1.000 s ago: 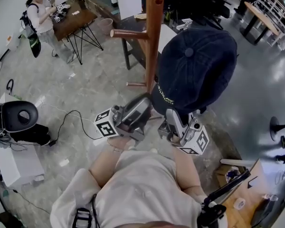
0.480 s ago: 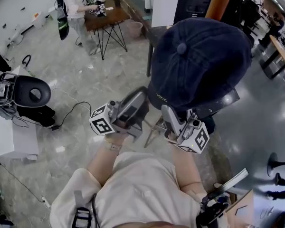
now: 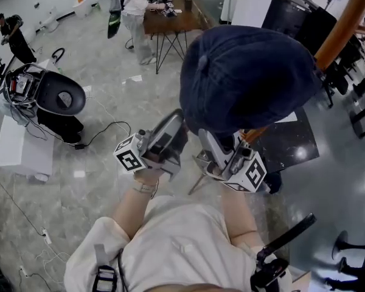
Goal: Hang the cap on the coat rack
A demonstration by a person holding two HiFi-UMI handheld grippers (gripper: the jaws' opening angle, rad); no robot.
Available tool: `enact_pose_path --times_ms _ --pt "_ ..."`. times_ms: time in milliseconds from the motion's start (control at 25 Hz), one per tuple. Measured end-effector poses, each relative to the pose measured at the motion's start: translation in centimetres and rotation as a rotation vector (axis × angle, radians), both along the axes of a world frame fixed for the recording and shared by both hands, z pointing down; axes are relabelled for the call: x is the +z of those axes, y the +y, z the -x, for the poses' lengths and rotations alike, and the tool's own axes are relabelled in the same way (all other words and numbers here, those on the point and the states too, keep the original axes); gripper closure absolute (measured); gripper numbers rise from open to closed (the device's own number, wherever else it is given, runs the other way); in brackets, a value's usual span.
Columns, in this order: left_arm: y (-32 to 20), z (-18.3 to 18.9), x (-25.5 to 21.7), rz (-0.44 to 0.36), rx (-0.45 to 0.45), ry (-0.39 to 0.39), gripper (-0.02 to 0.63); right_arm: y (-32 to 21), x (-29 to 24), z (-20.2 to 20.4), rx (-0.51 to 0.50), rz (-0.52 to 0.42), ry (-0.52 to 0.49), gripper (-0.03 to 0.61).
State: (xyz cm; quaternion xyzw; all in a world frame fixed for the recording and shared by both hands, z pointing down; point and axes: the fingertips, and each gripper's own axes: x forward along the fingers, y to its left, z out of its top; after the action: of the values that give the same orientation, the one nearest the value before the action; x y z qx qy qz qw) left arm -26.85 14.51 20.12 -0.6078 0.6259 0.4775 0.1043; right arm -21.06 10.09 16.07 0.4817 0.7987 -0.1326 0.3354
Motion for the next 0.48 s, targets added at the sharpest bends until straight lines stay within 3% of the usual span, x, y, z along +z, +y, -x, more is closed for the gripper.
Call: enact_pose_path --times_ms 480 --pt "2.8 2.0 1.4 -0.006 -0.086 0.035 0.557 2.4 0.8 3.0 -0.084 -0.006 0.064 0.54"
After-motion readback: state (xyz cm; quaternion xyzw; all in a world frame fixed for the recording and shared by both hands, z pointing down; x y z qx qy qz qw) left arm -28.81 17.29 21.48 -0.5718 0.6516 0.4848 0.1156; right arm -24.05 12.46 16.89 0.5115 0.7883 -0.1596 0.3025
